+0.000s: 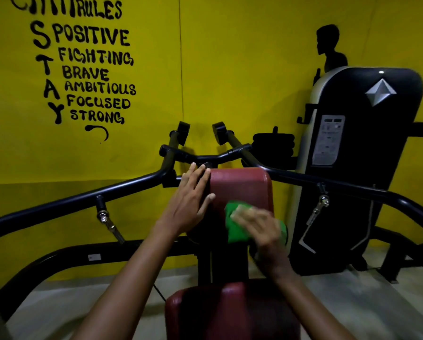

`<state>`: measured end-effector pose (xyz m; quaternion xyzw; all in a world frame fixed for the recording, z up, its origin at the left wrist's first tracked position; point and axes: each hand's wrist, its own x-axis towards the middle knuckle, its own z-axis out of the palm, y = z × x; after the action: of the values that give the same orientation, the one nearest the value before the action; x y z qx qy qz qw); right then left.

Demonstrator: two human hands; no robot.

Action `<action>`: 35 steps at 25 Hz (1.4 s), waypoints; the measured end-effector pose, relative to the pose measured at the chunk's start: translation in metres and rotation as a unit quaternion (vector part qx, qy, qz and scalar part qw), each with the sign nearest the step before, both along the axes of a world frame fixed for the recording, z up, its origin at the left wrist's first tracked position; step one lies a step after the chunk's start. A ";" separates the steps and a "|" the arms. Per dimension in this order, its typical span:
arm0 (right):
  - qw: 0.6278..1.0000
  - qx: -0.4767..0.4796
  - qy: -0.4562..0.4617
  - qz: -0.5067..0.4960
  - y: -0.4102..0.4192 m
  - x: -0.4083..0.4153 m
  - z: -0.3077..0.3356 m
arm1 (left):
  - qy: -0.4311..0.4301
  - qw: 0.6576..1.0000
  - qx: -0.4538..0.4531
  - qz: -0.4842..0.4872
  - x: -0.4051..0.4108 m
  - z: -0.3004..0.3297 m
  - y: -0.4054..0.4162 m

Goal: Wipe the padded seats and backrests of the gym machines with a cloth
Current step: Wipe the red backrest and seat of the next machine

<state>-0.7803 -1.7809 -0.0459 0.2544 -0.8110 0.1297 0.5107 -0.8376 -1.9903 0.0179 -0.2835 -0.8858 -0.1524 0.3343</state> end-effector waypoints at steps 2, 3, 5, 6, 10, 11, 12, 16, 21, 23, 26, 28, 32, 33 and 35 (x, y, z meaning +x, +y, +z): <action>0.973 -0.225 -0.051 -0.011 0.021 -0.014 0.051 | 0.073 0.993 -0.091 0.013 -0.002 -0.004 0.019; 0.954 -0.288 -0.081 -0.022 0.034 -0.025 0.075 | 0.090 0.989 -0.119 0.016 -0.001 -0.005 0.032; 0.927 -0.330 -0.181 0.005 0.052 -0.046 0.105 | 0.103 0.985 -0.137 0.034 -0.002 -0.010 0.055; 0.915 -0.329 -0.232 0.029 0.057 -0.055 0.108 | 0.107 0.983 -0.140 0.051 -0.002 -0.013 0.060; 0.876 -0.391 -0.276 0.057 0.063 -0.049 0.061 | 0.136 0.977 -0.142 0.077 -0.006 -0.019 0.065; 0.883 -0.389 -0.255 0.064 0.063 -0.039 0.042 | 0.140 0.977 -0.139 0.075 -0.006 -0.020 0.066; 0.893 -0.378 -0.231 0.075 0.062 -0.031 0.026 | 0.142 0.977 -0.137 0.078 -0.006 -0.020 0.067; 0.925 -0.317 -0.192 0.083 0.066 -0.044 0.044 | 0.156 0.973 -0.142 0.089 -0.008 -0.022 0.069; 0.886 -0.368 -0.255 0.119 0.061 -0.073 0.091 | 0.164 0.969 -0.155 0.098 -0.010 -0.022 0.068; 0.882 -0.389 -0.238 0.117 0.061 -0.058 0.060 | 0.166 0.970 -0.148 0.094 -0.009 -0.022 0.069; 0.891 -0.378 -0.232 0.097 0.060 -0.024 -0.007 | 0.170 0.970 -0.142 0.102 -0.009 -0.021 0.070; 0.895 -0.366 -0.241 0.076 0.061 -0.012 -0.028 | 0.165 0.970 -0.143 0.104 -0.007 -0.021 0.070; 0.890 -0.376 -0.247 0.070 0.067 -0.029 0.006 | 0.140 0.975 -0.146 0.088 -0.004 -0.017 0.068; 0.876 -0.405 -0.256 0.060 0.067 -0.034 0.012 | 0.138 0.975 -0.152 0.082 -0.004 -0.014 0.066; 0.795 -0.533 -0.289 -0.004 0.053 -0.032 0.003 | 0.138 0.973 -0.178 0.058 -0.006 -0.009 0.056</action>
<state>-0.8120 -1.7278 -0.0427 -0.1103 -0.7244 0.6067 0.3080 -0.8441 -1.9341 0.0092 -0.3049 -0.8590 0.0678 0.4056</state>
